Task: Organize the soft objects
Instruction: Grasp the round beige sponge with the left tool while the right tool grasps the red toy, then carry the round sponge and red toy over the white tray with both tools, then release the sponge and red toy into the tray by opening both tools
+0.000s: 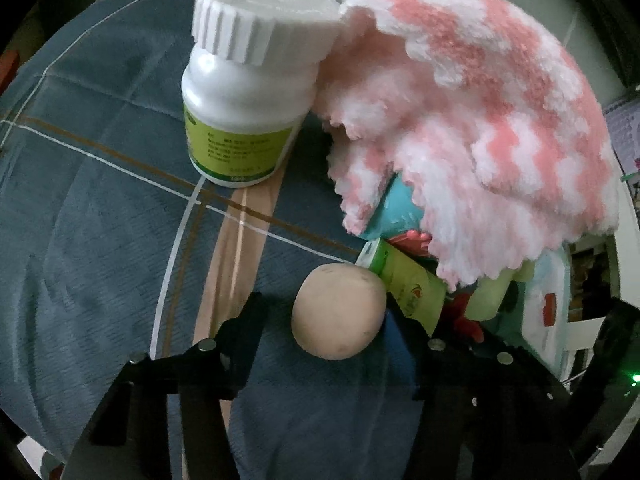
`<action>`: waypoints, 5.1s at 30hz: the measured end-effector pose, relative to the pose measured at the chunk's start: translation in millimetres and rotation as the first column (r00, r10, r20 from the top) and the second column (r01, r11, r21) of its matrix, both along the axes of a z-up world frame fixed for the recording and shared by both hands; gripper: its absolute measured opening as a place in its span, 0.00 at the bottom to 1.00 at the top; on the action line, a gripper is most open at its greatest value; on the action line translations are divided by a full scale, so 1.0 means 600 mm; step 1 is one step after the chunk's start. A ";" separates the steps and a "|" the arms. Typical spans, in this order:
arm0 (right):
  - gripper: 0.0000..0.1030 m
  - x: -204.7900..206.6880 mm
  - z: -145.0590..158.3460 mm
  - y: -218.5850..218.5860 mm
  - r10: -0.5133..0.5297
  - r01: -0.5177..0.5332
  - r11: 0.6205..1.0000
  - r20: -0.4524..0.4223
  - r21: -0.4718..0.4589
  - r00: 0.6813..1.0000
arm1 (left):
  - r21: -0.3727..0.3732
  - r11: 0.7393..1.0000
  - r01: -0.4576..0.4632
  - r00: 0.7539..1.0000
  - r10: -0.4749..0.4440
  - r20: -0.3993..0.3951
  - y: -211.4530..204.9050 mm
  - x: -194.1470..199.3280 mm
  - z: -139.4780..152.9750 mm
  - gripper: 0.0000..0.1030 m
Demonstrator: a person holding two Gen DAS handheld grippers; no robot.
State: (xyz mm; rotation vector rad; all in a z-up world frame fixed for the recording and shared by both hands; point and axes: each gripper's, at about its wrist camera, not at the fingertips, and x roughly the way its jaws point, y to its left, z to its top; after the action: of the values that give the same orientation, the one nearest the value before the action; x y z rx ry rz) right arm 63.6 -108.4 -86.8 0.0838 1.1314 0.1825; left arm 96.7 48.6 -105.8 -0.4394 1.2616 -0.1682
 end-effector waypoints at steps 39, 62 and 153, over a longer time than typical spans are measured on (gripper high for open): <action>0.19 -0.009 0.027 -0.008 0.013 -0.014 0.999 0.030 0.033 0.999 | -0.046 0.994 -0.099 0.994 0.100 0.035 0.072 0.011 0.000 0.15; 0.19 -0.016 0.079 -0.088 -0.114 0.112 0.993 0.096 0.029 0.989 | -0.054 0.992 -0.112 0.985 0.118 0.123 0.078 -0.022 0.098 0.15; 0.91 -0.002 0.109 -0.529 -0.657 0.672 0.740 0.209 0.000 0.724 | 0.191 0.871 0.451 0.840 -0.488 0.239 -0.491 0.146 0.156 0.78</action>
State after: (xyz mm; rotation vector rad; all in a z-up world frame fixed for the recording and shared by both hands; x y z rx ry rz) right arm 62.6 -425.9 -21.5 0.3945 0.8456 -0.4970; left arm 184.1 -246.2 -12.0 0.0202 1.0709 -0.5478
